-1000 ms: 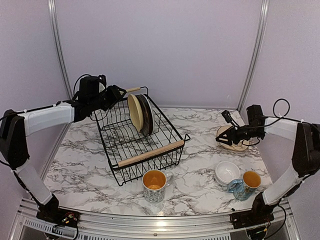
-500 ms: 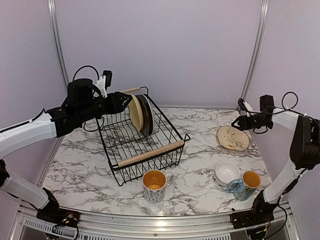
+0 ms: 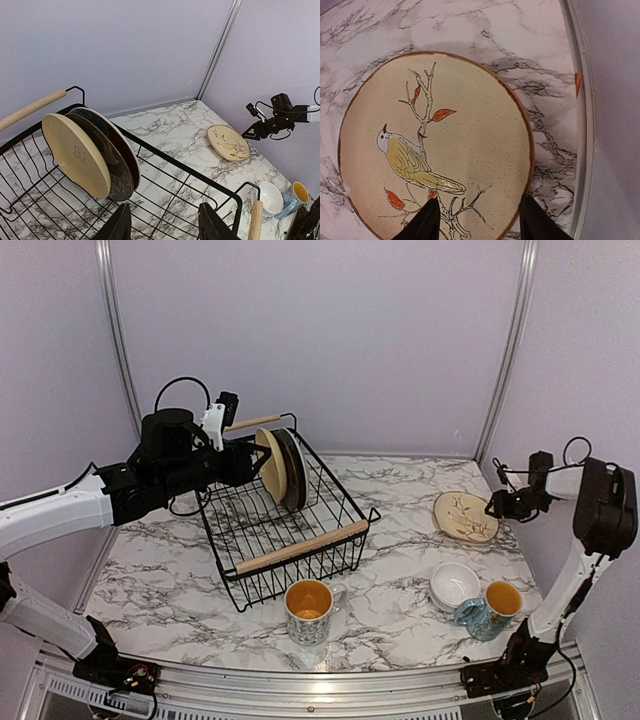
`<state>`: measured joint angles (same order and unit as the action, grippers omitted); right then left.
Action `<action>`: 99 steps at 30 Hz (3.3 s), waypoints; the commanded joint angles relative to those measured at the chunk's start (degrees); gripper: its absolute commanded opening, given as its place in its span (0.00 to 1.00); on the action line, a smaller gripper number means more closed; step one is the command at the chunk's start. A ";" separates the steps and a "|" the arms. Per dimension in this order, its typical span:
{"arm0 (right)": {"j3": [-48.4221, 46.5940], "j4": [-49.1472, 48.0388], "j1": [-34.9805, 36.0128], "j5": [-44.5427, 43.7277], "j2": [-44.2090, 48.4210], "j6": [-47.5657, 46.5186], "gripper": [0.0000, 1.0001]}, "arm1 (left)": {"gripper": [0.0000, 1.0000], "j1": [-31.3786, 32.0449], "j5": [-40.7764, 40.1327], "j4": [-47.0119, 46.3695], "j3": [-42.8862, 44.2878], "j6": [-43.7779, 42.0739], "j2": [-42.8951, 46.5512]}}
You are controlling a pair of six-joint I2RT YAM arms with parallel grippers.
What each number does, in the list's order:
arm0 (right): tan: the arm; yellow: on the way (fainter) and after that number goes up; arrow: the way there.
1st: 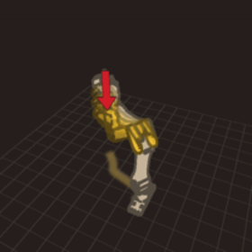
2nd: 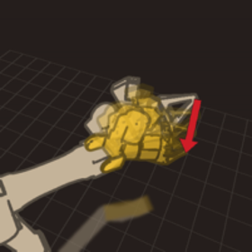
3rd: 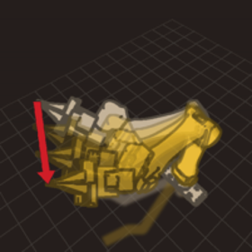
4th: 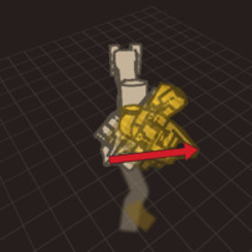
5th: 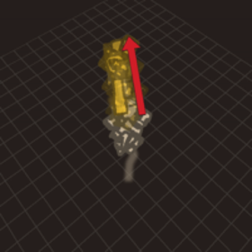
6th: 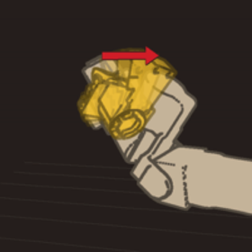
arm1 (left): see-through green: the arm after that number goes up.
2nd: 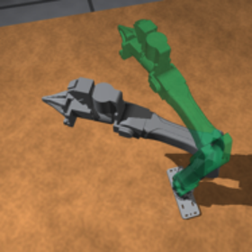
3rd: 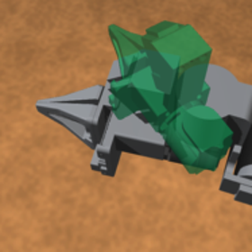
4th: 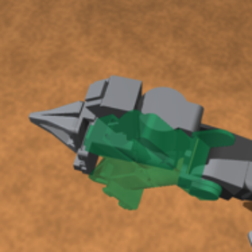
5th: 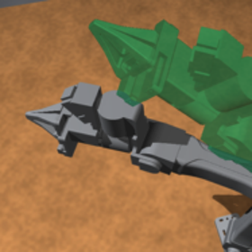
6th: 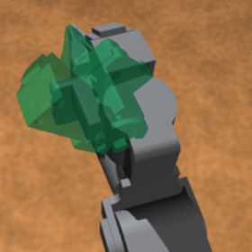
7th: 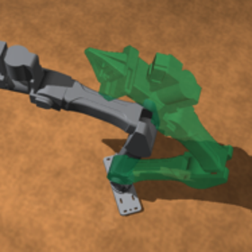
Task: Load the mixed dishes into the dish rack
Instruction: Grab the plate at the corner of the board, then pass from the right arm to the left
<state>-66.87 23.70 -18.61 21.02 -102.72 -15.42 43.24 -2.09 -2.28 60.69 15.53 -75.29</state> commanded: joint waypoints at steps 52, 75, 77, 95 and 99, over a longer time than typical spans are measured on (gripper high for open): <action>0.32 0.48 -10.89 44.83 -2.22 12.55 0.00 | 0.48 15.88 -8.47 10.65 14.35 -6.25 -3.98; -0.70 39.05 -10.87 54.22 15.04 -9.36 0.00 | 0.56 45.47 -43.12 17.14 42.08 -54.43 -40.22; 0.05 39.43 -10.56 54.22 16.58 -9.43 0.00 | 0.56 45.93 -44.46 14.67 43.97 -58.65 -43.53; 4.66 33.46 -6.18 55.18 22.90 -2.51 0.00 | 0.55 41.07 -46.37 9.24 67.38 -76.38 -65.54; 4.52 33.46 -5.75 55.81 22.61 -2.35 0.00 | 0.54 39.92 -46.08 7.96 68.33 -77.89 -67.48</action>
<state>-61.47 57.71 -25.21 68.73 -81.60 -19.66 84.38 -47.37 7.42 127.20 -59.68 -140.03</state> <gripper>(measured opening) 0.026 0.542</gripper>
